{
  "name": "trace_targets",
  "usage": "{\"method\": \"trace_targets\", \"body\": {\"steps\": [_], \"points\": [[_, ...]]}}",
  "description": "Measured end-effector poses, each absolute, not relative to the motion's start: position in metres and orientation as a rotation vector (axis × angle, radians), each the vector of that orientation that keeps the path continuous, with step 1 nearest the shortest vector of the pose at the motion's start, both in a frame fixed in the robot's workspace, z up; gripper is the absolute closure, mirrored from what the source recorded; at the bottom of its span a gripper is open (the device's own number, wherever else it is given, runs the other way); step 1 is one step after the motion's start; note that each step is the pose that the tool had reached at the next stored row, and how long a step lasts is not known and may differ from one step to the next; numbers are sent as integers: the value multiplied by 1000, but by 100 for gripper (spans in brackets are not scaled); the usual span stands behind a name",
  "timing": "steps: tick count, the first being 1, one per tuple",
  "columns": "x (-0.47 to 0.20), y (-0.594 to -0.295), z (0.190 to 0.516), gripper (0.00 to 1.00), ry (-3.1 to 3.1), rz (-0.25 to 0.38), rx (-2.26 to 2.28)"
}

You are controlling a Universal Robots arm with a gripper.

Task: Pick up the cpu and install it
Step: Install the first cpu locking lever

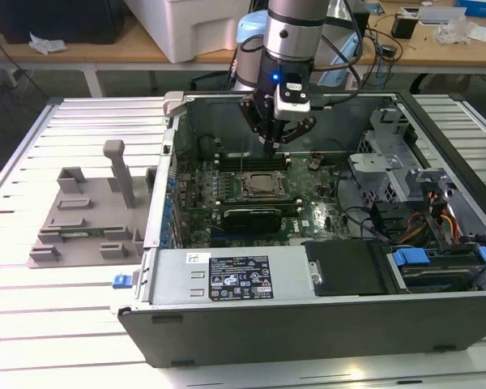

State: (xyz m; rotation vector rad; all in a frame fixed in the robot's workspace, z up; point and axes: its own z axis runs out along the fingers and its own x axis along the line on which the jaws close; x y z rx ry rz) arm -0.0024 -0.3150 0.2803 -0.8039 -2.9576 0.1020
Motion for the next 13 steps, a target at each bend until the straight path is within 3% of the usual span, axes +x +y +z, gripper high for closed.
{"method": "trace_targets", "body": {"steps": [13], "points": [[-2,-315,280,89,-3053,106,-355]]}}
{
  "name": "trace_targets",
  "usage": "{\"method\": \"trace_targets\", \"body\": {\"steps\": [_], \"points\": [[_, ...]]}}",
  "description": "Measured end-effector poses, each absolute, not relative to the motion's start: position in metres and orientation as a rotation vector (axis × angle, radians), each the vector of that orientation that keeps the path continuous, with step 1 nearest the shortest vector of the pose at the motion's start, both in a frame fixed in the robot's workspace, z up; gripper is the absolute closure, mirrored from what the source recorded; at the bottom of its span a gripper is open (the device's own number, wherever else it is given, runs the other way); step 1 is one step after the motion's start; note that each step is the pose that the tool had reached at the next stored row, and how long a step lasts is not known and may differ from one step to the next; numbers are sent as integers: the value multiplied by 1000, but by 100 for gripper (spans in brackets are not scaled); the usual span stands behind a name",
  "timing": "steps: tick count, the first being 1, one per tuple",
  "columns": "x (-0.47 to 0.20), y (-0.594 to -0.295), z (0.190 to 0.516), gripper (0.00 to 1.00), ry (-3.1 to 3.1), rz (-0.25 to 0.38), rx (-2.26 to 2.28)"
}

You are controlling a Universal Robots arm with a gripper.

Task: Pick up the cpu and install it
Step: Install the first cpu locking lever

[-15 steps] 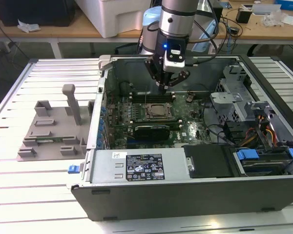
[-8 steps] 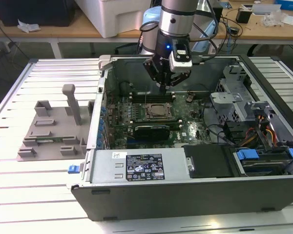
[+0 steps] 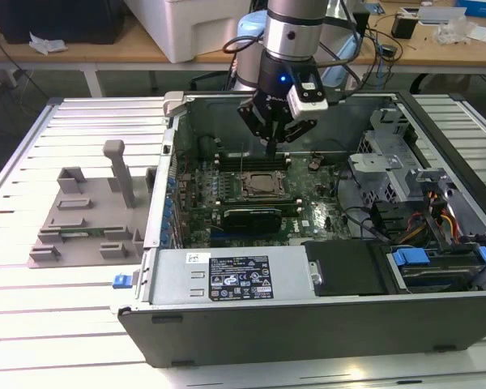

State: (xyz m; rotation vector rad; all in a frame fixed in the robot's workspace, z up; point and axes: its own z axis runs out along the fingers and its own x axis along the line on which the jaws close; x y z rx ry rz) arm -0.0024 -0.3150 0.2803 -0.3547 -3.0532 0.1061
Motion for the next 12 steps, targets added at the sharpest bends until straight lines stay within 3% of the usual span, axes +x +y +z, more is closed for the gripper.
{"method": "trace_targets", "body": {"steps": [6,10,12], "points": [[-2,-315,280,89,-3072,99,-183],[-2,-315,280,89,-3074,11,-108],[-2,-315,280,89,-3076,-3,-56]]}}
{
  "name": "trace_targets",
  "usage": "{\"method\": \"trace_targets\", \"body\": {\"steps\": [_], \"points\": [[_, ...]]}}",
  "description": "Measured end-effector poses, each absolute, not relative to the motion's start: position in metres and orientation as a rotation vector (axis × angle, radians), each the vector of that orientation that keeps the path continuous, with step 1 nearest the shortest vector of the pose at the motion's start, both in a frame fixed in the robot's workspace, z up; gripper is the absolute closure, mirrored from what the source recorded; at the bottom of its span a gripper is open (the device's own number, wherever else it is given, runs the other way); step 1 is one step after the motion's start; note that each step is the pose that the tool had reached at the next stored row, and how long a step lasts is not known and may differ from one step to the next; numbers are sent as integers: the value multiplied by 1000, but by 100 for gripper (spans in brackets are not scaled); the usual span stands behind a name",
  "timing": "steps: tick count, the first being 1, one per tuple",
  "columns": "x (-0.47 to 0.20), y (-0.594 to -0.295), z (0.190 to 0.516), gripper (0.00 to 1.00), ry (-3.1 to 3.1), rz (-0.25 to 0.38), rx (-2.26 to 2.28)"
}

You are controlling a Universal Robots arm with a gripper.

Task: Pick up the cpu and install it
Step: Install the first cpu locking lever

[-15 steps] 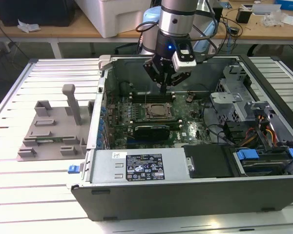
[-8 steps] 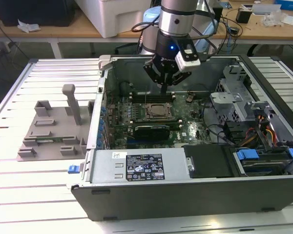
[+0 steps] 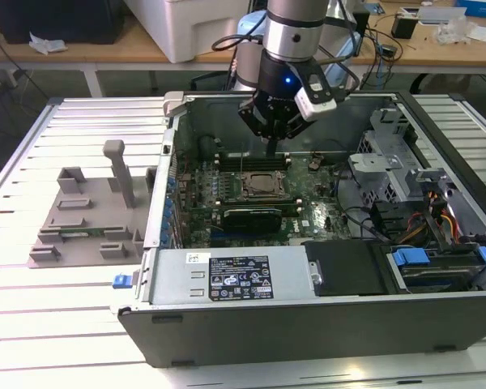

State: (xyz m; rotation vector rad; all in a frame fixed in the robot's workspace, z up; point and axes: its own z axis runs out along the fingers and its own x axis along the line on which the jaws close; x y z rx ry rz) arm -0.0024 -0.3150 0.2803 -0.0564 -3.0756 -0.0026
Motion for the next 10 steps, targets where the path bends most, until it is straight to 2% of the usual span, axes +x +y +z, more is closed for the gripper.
{"method": "trace_targets", "body": {"steps": [5,8,10], "points": [[-11,-315,280,89,-3076,-2,5],[-37,-315,279,89,-3075,-67,7],[-48,-315,278,89,-3076,-74,7]]}}
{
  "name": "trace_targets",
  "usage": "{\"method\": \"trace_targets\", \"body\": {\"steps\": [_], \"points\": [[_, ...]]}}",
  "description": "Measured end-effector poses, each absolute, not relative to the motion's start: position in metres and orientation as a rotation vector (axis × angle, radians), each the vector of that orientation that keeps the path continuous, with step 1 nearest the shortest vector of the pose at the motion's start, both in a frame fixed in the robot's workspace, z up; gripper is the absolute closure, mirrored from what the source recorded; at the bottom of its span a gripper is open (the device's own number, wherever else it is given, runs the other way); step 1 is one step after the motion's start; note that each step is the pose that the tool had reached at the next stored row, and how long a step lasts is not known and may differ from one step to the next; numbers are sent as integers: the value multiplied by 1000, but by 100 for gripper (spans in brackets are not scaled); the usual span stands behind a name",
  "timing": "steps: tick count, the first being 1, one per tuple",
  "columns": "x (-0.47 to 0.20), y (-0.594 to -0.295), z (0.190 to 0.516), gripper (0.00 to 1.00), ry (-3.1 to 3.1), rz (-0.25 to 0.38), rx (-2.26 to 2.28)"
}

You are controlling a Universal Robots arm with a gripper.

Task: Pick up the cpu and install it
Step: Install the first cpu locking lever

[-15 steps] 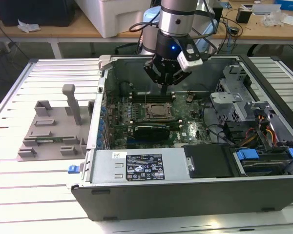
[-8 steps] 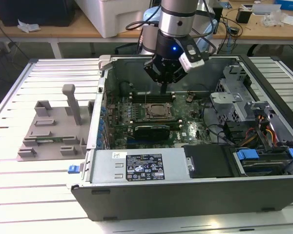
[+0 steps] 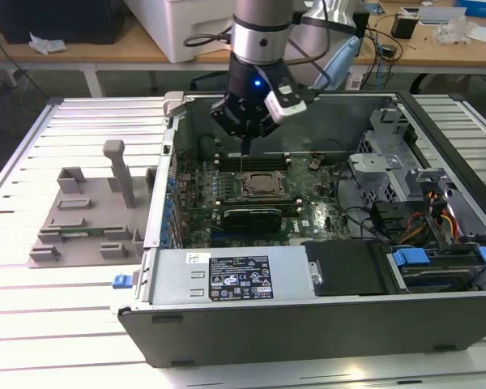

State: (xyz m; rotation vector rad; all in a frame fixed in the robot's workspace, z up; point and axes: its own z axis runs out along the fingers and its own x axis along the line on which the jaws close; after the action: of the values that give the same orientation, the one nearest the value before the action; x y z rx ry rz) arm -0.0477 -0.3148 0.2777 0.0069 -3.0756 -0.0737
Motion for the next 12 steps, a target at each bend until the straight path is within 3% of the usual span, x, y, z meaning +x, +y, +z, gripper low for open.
{"method": "trace_targets", "body": {"steps": [7,12], "points": [[-66,-289,269,89,-3076,-73,14],[-29,-288,264,89,-3061,-73,17]]}}
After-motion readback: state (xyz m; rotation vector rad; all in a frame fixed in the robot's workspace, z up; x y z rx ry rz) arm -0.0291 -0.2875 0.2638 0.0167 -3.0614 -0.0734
